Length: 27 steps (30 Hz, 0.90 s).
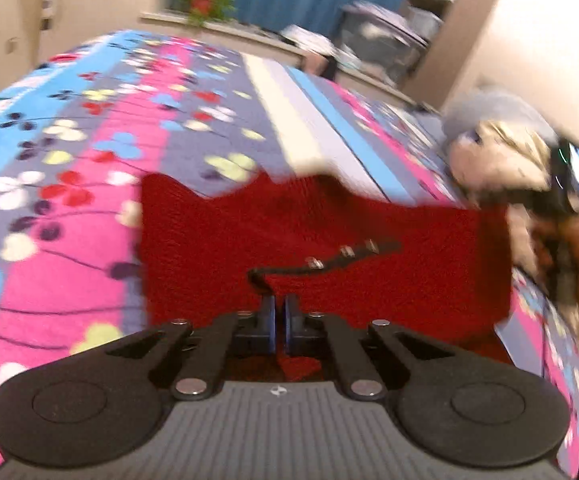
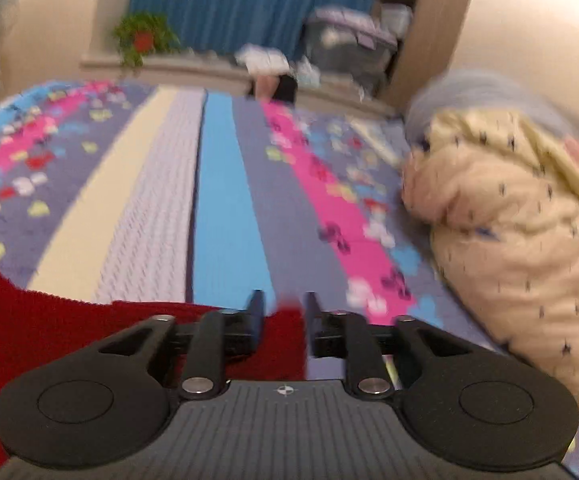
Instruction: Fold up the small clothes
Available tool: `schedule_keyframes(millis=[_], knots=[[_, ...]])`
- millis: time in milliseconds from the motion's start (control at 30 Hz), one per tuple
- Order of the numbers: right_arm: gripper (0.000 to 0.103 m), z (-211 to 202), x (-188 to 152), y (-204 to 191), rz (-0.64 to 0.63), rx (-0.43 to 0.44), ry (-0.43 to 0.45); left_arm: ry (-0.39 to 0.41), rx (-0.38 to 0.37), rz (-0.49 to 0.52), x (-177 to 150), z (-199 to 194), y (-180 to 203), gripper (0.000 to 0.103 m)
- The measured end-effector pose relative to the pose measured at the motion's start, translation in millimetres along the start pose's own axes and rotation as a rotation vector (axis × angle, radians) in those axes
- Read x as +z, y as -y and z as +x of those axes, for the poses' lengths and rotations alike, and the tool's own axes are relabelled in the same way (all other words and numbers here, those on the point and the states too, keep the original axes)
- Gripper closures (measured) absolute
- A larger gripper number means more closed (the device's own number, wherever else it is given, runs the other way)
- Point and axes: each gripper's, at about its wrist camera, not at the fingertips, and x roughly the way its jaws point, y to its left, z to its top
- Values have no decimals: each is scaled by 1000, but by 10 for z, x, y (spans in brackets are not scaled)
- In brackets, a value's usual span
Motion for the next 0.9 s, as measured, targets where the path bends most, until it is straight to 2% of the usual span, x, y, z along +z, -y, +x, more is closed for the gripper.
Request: schedule_keyframes(millis=[67, 100, 167, 233, 267, 367, 433, 500, 533, 633, 733, 800, 867, 900], knots=[[62, -28, -11, 185, 97, -51, -11, -33, 64, -62, 45, 32, -211, 99], [61, -89, -19, 304, 150, -55, 5, -77, 119, -92, 47, 81, -331, 99], [61, -232, -89, 512, 221, -20, 20, -149, 158, -118, 29, 176, -471, 98], [61, -337, -218, 614, 234, 34, 20, -144, 138, -149, 46, 143, -505, 97], [59, -389, -318, 628, 223, 67, 18, -116, 131, -149, 71, 92, -473, 97], [59, -526, -599, 587, 170, 172, 9, -31, 89, -115, 146, -19, -341, 87], [56, -612, -756, 462, 135, 219, 23, -25, 65, -93, 148, -24, -243, 86], [49, -637, -849, 321, 116, 260, 19, -36, 70, -78, 126, 19, -193, 86], [49, -624, -876, 260, 110, 265, 18, -41, 72, -73, 105, 23, -174, 86], [42, -544, -854, 161, 142, 221, 11, -48, 70, -67, 94, 67, -163, 86], [42, -394, -773, 171, 196, 256, -48, -44, 61, -56, 55, 57, -167, 86], [42, -473, -707, 214, 221, 252, 14, -45, 57, -45, 36, 61, -160, 86], [38, -518, -696, 242, 243, 314, 41, -46, 54, -35, 28, 72, -138, 86], [30, -512, -696, 214, 228, 350, 31, -48, 53, -33, 28, 73, -133, 86]])
